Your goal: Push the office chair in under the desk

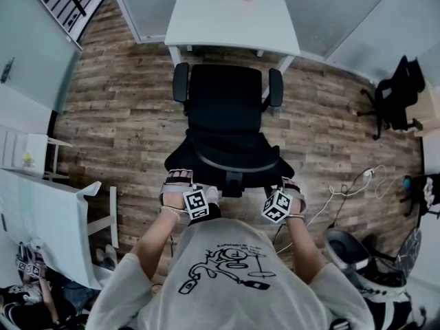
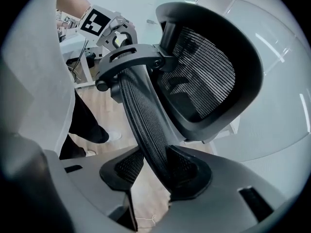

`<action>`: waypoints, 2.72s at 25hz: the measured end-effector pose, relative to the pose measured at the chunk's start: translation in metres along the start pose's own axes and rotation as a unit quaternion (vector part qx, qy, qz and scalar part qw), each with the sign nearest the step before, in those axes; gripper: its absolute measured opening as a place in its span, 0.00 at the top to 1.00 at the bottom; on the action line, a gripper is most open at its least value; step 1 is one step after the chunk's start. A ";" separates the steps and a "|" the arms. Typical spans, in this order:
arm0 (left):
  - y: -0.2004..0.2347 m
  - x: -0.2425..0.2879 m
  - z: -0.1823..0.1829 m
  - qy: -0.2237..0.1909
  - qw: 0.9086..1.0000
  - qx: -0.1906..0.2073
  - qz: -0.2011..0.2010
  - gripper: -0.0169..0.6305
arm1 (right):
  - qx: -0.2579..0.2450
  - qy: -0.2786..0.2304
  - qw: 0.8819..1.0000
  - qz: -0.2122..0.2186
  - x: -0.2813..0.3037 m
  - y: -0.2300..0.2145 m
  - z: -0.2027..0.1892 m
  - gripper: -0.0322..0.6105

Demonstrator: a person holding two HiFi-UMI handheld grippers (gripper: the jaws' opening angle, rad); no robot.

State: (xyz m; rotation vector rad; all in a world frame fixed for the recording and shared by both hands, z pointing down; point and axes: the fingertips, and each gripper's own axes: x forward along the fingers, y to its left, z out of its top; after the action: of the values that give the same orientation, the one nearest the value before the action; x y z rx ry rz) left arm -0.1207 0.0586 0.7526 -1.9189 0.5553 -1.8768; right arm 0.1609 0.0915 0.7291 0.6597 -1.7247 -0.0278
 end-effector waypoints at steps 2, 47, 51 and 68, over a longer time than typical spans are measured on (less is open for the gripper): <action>0.006 0.004 -0.001 -0.002 1.000 0.000 -0.001 0.77 | 0.002 0.001 1.000 0.000 0.004 -0.005 0.003 0.67; 0.146 0.105 0.014 -0.006 1.000 -0.004 0.011 0.76 | 0.007 0.007 1.000 -0.018 0.081 -0.149 0.042 0.67; 0.157 0.110 0.013 -0.006 1.000 -0.005 0.010 0.76 | 0.005 0.007 1.000 -0.017 0.087 -0.157 0.046 0.67; 0.203 0.145 0.013 0.004 1.000 -0.013 0.002 0.76 | 0.005 -0.003 1.000 -0.015 0.112 -0.206 0.064 0.67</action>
State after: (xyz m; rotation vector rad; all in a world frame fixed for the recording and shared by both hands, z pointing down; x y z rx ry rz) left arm -0.1055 -0.1904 0.7643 -1.9272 0.5885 -1.8839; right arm 0.1749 -0.1512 0.7371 0.6927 -1.7220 -0.0421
